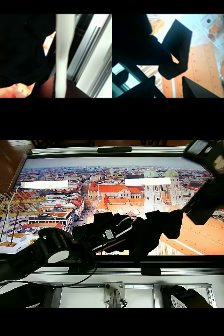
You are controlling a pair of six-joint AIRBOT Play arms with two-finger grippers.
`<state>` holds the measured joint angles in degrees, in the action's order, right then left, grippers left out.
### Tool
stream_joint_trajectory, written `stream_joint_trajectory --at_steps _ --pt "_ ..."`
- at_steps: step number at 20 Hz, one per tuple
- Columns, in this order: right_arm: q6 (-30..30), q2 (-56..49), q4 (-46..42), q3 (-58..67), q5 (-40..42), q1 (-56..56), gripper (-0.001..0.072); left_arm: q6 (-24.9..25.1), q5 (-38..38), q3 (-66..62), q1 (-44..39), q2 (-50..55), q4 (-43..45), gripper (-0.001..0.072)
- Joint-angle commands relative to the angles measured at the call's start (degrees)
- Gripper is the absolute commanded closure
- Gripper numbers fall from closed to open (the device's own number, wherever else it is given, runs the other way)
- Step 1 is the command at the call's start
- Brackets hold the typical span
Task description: Fold the shirts.
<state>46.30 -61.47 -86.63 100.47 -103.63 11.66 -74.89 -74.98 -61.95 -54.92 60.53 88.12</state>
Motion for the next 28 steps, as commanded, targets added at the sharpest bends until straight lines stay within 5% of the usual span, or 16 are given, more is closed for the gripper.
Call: stream_joint_trajectory --at_steps 1,4,18,28 --pt "-14.1 -0.9 3.6 -1.8 -2.4 -0.3 0.0265 5.4 -3.3 0.0 4.0 -1.4 1.0 0.0669" --pt "-16.5 -0.8 10.5 -3.5 -2.9 -1.6 0.0264 6.8 -3.8 0.0 5.7 -2.8 4.3 0.0669" --pt "-25.1 -0.9 4.4 -3.6 2.5 -1.6 0.0266 9.8 -5.3 0.0 6.0 -5.7 4.9 0.0669" --pt "-27.5 -9.2 9.6 -3.6 -0.9 -1.5 0.0268 10.8 -5.2 0.0 6.0 -6.1 5.1 0.0669"
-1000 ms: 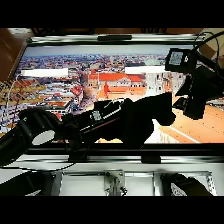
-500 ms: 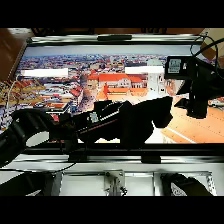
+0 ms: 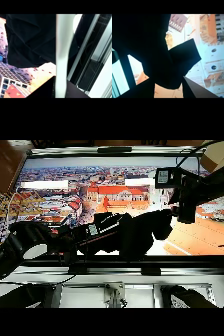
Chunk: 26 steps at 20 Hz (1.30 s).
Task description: Fold the shirts.
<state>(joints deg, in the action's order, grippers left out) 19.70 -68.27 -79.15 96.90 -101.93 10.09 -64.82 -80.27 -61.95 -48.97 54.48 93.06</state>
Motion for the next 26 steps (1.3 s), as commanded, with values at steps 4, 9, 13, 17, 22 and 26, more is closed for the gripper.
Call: stream_joint_trajectory --at_steps 4,9,13,17,22,26 --pt "-1.0 -4.3 3.3 -0.2 -3.1 0.2 0.0289 3.0 -0.4 0.0 0.0 -0.1 0.2 0.0669" --pt "-0.6 -4.4 7.8 -5.3 -4.6 0.2 0.029 4.9 2.1 -0.1 0.2 -1.2 4.5 0.0669" --pt "-1.4 -4.4 8.1 -9.1 -4.6 2.0 0.029 5.2 6.1 0.0 3.8 -1.5 3.8 0.067" --pt "1.0 -4.4 8.0 -9.6 -4.6 3.7 0.0606 7.4 9.1 0.0 6.6 -1.0 0.1 0.0669" --pt "2.6 -3.4 7.6 -9.6 -4.6 3.7 0.0658 7.3 9.3 0.0 9.3 -0.8 2.5 0.051" --pt "4.6 -1.3 7.5 -9.6 -4.4 3.6 0.0658 7.1 9.3 -0.1 12.2 -1.2 3.6 -0.001"
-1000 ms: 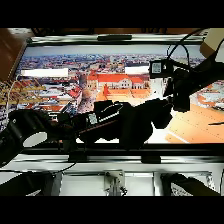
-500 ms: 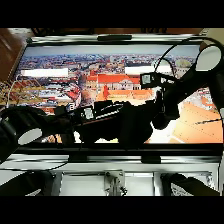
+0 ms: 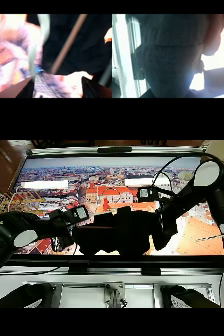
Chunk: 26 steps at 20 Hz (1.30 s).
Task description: Fold the shirts.
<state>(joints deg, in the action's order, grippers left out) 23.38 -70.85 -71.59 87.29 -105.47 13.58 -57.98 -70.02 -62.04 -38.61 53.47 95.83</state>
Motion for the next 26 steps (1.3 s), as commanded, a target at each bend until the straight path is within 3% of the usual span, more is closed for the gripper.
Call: stream_joint_trajectory --at_steps 1,6,9,14,17,20,22,25,26 --pt "1.3 1.7 0.0 0.0 -0.8 0.1 0.0659 0.3 -1.0 0.0 2.1 -0.3 0.9 -0.001" --pt "4.5 2.4 2.0 0.0 -0.7 0.1 0.066 0.2 -1.1 -0.8 2.4 -3.6 4.4 -0.0011" --pt "6.2 2.4 2.2 0.0 -0.7 0.1 0.0661 -2.9 -1.2 -2.9 3.4 -7.1 5.1 -0.0011" --pt "6.7 2.4 2.2 0.0 -0.6 0.1 0.0661 -5.0 -13.0 -3.0 3.4 -9.2 6.4 -0.0009" --pt "9.2 2.4 2.3 0.0 -0.6 0.1 0.066 -13.1 -13.0 -3.0 3.5 -9.2 9.2 -0.0009" --pt "10.7 2.4 2.1 0.0 -0.4 0.1 0.066 -30.5 -13.0 -1.3 7.0 -9.2 7.7 0.0015" --pt "12.7 2.4 2.1 0.0 -0.4 0.1 0.066 -40.3 -12.7 2.3 9.5 -9.2 4.1 0.0249" --pt "18.3 2.4 1.4 0.0 -0.4 0.1 0.066 -44.2 -7.0 9.0 10.8 -8.3 -7.5 0.0268" --pt "19.2 2.4 0.5 0.0 -0.4 0.1 0.066 -45.9 -3.4 10.9 10.8 -7.5 -12.0 0.0235"
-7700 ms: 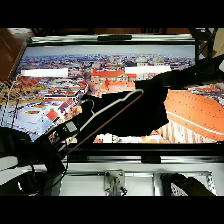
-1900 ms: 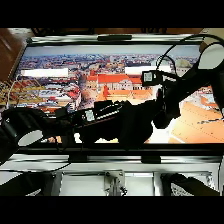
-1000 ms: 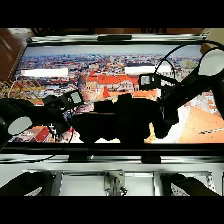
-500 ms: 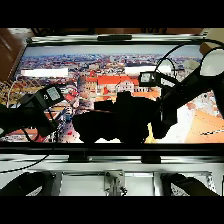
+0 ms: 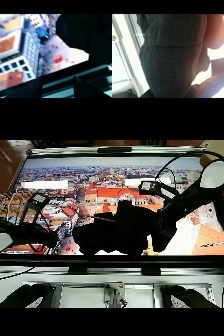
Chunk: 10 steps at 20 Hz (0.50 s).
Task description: Fold the shirts.
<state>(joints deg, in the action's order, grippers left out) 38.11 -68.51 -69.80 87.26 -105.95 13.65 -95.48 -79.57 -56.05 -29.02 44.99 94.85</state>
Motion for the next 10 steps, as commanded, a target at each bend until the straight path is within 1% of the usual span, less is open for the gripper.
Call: stream_joint_trajectory --at_steps 1,3,5,7,8,9,10 --pt "5.0 0.0 -2.3 0.0 0.0 0.0 0.066 -8.8 10.7 6.2 1.2 2.1 -16.1 0.0196" --pt "7.2 0.0 -3.8 0.0 -0.1 0.0 0.066 -8.7 19.8 6.8 1.2 5.6 -24.5 0.0194" --pt "10.9 0.0 -4.3 0.0 -0.5 0.0 0.066 -8.7 29.4 6.8 1.2 9.9 -29.6 0.0195" --pt "14.2 0.4 -4.3 0.0 -0.5 0.0 0.066 -7.8 36.4 6.5 1.2 14.8 -33.1 0.0196" --pt "14.9 0.7 -4.6 0.0 -0.4 0.0 0.066 -4.5 38.8 6.4 1.1 17.0 -35.9 0.0196" --pt "15.3 1.0 -5.4 0.0 -0.4 0.0 0.066 -0.7 39.8 6.2 1.1 19.2 -38.4 0.0196" --pt "15.5 1.6 -6.7 0.0 -0.4 0.0 0.066 1.9 40.1 5.9 1.1 21.3 -40.1 0.0196"
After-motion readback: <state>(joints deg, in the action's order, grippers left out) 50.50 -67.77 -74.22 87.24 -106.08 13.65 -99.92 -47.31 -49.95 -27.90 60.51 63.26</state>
